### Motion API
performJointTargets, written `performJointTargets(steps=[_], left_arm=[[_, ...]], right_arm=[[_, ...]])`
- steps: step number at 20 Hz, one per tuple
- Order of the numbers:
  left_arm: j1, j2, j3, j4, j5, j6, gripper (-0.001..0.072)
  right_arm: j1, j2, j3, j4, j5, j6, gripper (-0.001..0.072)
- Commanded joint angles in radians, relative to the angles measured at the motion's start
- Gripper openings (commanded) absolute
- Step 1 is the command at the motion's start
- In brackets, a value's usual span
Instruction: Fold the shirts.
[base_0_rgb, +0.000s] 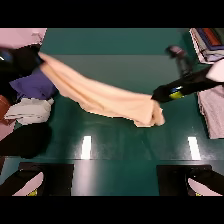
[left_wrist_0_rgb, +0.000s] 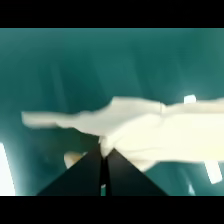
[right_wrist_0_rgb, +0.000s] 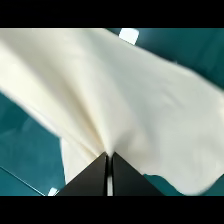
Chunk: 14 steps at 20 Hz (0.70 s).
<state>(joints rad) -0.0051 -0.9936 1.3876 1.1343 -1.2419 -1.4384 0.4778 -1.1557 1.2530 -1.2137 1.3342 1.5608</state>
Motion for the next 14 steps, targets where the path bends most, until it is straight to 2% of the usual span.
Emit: performJointTargets(steps=[1, 2, 4, 8, 12, 14], left_arm=[[0.0, 0.0, -0.303, 0.053, 0.093, 0.008, 0.0022], [0.0, 0.0, -0.341, 0.084, 0.109, 0.007, 0.0023], [0.0, 0.0, -0.354, 0.146, 0.095, 0.007, 0.0023], [0.0, 0.0, -0.354, 0.172, 0.072, 0.006, 0.0023], [0.0, 0.001, -0.354, 0.167, 0.076, 0.006, 0.0023], [0.0, 0.0, -0.354, 0.167, 0.084, 0.005, 0.0023]], right_arm=[[0.038, -0.133, -0.097, 0.018, -0.095, -0.04, 0.0016], [0.032, -0.156, -0.097, 0.024, -0.105, -0.056, 0.004], [-0.003, -0.179, -0.082, 0.053, -0.08, -0.07, 0.0385], [-0.132, -0.064, -0.127, 0.051, -0.039, -0.07, 0.0396], [-0.375, 0.087, -0.293, 0.065, -0.012, -0.071, 0.0395], [-0.508, 0.111, -0.385, 0.119, -0.029, -0.108, 0.0395]])
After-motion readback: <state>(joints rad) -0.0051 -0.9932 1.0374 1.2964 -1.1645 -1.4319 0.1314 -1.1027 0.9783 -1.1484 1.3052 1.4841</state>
